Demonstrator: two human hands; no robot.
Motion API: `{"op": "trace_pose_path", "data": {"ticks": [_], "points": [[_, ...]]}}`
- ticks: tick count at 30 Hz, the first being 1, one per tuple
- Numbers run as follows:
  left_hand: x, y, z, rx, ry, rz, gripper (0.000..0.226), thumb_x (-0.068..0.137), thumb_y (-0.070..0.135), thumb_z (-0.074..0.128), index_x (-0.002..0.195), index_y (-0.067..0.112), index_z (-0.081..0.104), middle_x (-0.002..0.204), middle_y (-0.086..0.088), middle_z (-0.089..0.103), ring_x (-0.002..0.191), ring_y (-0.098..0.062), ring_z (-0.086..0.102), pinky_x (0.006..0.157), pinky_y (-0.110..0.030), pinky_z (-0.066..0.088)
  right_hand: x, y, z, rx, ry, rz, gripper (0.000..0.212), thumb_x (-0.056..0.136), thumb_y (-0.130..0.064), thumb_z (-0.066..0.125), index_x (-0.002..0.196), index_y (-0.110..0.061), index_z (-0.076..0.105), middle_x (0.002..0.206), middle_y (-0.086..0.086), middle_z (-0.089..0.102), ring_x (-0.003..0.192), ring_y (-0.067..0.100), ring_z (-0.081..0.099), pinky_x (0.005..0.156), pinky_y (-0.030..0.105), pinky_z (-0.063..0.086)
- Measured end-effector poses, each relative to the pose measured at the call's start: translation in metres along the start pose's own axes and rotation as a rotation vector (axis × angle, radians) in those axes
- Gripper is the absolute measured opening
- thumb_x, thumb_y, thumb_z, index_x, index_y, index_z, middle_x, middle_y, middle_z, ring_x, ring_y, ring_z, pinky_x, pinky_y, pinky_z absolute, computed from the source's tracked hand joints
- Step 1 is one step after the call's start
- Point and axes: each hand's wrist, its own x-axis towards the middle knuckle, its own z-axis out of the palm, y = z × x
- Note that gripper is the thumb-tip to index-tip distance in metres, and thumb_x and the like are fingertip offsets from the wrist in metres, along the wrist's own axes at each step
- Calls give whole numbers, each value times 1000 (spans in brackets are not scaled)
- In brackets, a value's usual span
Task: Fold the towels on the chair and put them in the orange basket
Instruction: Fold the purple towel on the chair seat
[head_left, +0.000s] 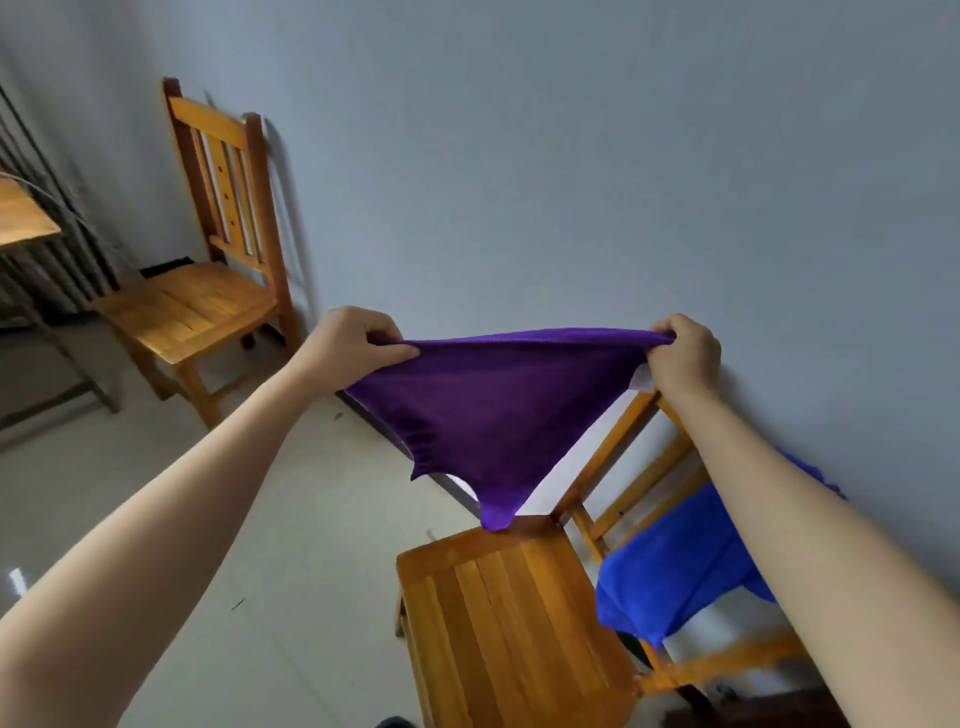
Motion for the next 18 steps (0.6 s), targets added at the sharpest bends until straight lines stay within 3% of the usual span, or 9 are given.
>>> {"op": "trace_pose_path", "data": {"ticks": [5, 8, 12, 16, 18], "points": [[-85, 9, 47, -41, -150, -133, 10, 83, 21, 66, 90, 13, 69, 79, 1, 66, 74, -14, 62, 61, -21, 48, -55, 62, -21, -5, -246, -25, 16, 87, 4, 48, 85, -7, 58, 81, 4, 55, 75, 16, 51, 53, 16, 35], [-140, 18, 81, -83, -257, -197, 12, 84, 12, 63, 94, 18, 65, 84, 4, 65, 79, -11, 63, 63, -18, 51, -90, 98, -37, -46, -341, -14, 20, 86, 8, 46, 82, -8, 56, 81, 4, 54, 75, 15, 50, 56, 19, 38], [-202, 11, 130, -121, -444, -276, 28, 80, -3, 59, 96, 19, 62, 92, -3, 67, 87, -15, 65, 73, -27, 56, -126, 145, -49, -116, -444, 41, 28, 79, 16, 41, 71, -9, 52, 76, 5, 54, 78, 20, 48, 56, 23, 36], [-245, 1, 182, -26, -530, -370, 24, 79, -5, 57, 99, 6, 65, 92, -7, 65, 87, -19, 63, 74, -26, 53, -166, 190, -51, -201, -593, 97, 29, 77, 16, 42, 69, -11, 48, 73, 4, 52, 72, 20, 49, 57, 25, 39], [-262, -6, 202, 19, -531, -434, 20, 80, -1, 57, 97, 2, 68, 84, -3, 62, 78, -14, 59, 66, -19, 48, -184, 211, -53, -234, -647, 113, 28, 78, 15, 43, 70, -11, 48, 75, 5, 53, 70, 18, 48, 54, 24, 37]]}}
